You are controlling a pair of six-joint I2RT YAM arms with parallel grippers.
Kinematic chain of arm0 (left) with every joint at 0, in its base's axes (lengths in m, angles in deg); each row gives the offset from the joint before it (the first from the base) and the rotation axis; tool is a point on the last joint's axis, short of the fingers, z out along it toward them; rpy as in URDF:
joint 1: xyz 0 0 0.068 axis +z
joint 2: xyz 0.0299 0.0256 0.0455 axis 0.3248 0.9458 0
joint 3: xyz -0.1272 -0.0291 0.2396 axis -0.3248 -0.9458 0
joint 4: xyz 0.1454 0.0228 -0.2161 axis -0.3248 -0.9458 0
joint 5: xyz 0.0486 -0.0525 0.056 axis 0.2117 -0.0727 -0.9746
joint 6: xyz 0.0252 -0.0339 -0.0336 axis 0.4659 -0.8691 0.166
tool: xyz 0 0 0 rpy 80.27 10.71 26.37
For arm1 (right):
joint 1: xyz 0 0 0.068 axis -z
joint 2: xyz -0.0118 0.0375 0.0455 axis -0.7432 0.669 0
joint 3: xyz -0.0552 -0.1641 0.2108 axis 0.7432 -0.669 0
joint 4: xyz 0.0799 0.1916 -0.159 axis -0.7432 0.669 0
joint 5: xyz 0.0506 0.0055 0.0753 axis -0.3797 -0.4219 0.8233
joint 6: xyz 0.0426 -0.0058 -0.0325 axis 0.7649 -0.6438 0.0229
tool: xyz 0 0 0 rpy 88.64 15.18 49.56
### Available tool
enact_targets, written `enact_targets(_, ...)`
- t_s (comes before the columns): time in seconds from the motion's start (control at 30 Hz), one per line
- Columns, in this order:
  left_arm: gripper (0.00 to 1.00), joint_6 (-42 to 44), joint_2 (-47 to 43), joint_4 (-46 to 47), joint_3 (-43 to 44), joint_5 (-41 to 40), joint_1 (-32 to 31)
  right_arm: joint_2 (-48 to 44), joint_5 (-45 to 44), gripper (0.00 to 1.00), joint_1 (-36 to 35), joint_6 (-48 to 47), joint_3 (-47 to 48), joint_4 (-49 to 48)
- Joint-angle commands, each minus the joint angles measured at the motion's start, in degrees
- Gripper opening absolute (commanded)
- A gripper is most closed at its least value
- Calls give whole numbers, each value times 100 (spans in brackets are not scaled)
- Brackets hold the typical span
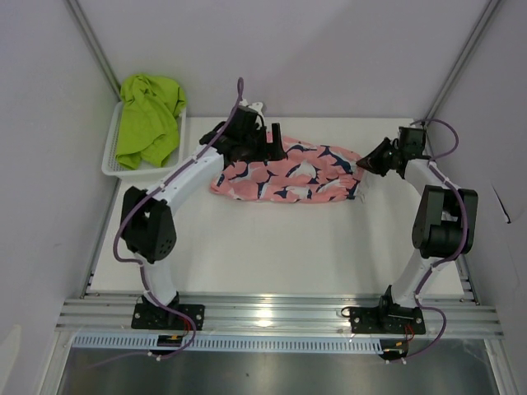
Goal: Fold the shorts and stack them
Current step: Fold the shorts
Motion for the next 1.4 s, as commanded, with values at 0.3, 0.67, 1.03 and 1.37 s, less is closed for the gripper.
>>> enact_targets(0.3, 70, -324, 1201, 686, -204, 792, -67, 1420, 1789, 0, 42, 1053, 758, -1982)
enact_targets(0.67, 50, -553, 429, 1715, -2384, 995, -129, 2452, 1430, 0, 60, 1231, 838, -1245)
enact_targets(1.03, 47, -509, -389, 2128, -3659, 854, -199, 1056, 1859, 17, 25, 932, 250, -1358)
enact_targets(1.37, 47, -535, -1294, 1900, -3782, 749, -199, 456, 2502, 13, -107, 695, -840, -1421)
